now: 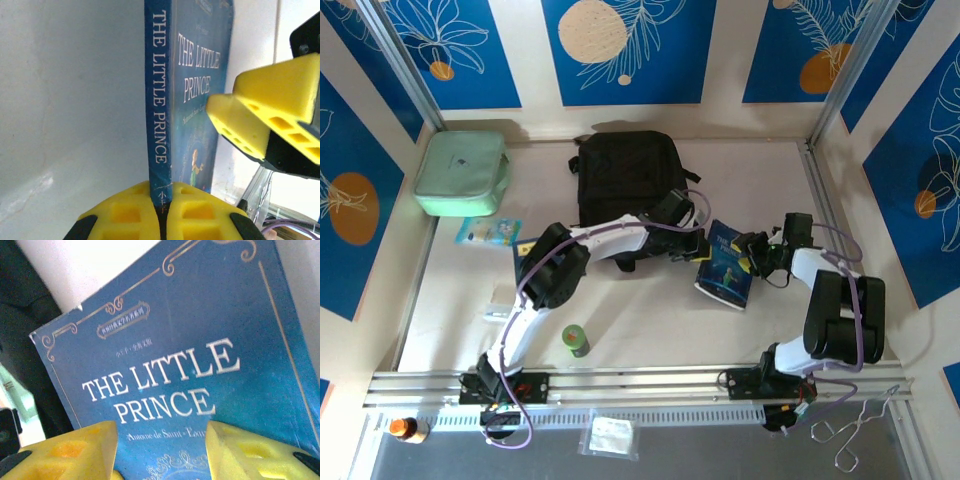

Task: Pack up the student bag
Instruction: Pick up the book from the middle-right of the table, then pass the book.

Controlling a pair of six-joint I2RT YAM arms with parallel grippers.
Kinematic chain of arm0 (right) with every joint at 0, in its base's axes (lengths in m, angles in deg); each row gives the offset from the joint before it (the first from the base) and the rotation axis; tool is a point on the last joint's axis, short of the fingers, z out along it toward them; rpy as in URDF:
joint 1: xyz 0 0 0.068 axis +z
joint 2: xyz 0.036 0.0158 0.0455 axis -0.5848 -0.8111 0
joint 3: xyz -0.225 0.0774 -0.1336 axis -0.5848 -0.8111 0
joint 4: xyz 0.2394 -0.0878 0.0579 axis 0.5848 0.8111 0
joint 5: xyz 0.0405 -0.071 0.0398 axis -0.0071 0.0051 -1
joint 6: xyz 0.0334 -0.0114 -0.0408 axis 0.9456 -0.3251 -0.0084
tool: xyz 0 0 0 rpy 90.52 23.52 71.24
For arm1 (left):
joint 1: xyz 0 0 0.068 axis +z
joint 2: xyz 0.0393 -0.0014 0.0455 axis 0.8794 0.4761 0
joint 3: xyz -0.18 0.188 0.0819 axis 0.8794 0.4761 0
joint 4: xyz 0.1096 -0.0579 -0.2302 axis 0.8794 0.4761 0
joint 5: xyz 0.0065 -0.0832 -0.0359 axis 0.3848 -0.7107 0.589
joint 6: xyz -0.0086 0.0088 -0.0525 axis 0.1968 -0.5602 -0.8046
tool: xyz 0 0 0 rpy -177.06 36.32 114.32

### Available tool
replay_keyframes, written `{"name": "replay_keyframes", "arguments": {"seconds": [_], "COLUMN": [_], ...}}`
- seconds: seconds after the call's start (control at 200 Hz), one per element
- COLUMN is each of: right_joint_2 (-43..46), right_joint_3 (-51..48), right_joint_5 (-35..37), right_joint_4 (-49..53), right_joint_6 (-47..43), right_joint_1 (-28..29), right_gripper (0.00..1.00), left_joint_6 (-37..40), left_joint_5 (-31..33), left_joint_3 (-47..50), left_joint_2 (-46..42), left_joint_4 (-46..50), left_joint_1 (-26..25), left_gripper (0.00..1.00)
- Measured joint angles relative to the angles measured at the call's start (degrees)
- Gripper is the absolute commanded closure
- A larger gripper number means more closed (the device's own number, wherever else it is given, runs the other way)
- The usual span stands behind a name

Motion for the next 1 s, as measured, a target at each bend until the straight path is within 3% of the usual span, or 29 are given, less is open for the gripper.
{"name": "replay_keyframes", "arguments": {"seconds": [0.165,0.4,0.54,0.715,1.0], "right_joint_2": [6.23,13.07,13.77,12.04,7.13], "right_joint_3": [-0.90,-3.52,-4.00,-4.96,-7.32], "right_joint_5": [-2.47,-7.67,-8.48,-7.65,2.40], "right_joint_4": [-1.55,-9.68,-16.37,-28.89,-46.64], "right_joint_6": [-0.22,5.51,12.35,22.29,33.90], "right_joint_1": [-0.15,1.73,7.58,16.28,28.02], "right_gripper": [0.38,0.17,0.11,0.08,0.07], "left_joint_6": [1.75,0.31,-6.01,-14.10,-23.43], "left_joint_5": [1.29,5.25,8.55,10.80,13.79], "left_joint_3": [0.35,9.01,18.25,25.27,31.41], "left_joint_2": [-5.64,-19.19,-25.55,-27.26,-28.06], "left_joint_4": [0.02,-7.43,-17.49,-26.69,-36.09], "left_joint_1": [2.89,12.33,16.09,16.48,16.48], "left_gripper": [1.00,1.00,1.00,1.00,1.00]}}
